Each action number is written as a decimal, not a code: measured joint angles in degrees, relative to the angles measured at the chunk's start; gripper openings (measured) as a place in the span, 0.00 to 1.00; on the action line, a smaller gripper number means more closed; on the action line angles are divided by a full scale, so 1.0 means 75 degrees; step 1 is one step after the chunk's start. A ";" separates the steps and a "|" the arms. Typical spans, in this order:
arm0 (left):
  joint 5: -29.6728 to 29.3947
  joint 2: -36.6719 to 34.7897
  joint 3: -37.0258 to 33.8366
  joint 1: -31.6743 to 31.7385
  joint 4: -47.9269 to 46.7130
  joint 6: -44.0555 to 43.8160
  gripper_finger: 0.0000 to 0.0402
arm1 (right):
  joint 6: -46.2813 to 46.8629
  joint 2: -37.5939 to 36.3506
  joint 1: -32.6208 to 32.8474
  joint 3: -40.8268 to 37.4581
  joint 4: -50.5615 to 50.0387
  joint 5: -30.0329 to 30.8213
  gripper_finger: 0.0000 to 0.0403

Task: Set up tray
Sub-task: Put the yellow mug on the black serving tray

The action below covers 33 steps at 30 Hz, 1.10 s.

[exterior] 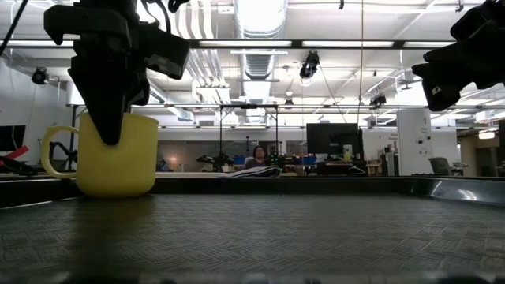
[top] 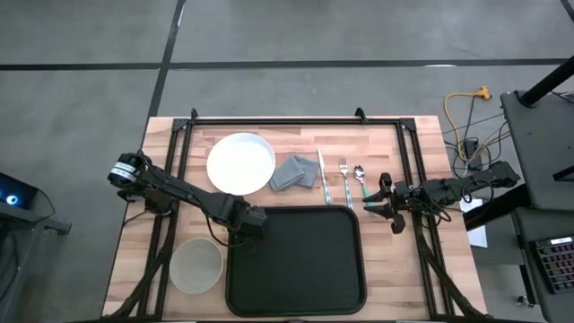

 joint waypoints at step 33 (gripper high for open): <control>-0.0217 0.0000 -0.0009 0.0012 -0.0337 -0.0693 0.37 | 0.0000 -0.0003 0.0000 -0.0001 0.0000 0.0000 0.28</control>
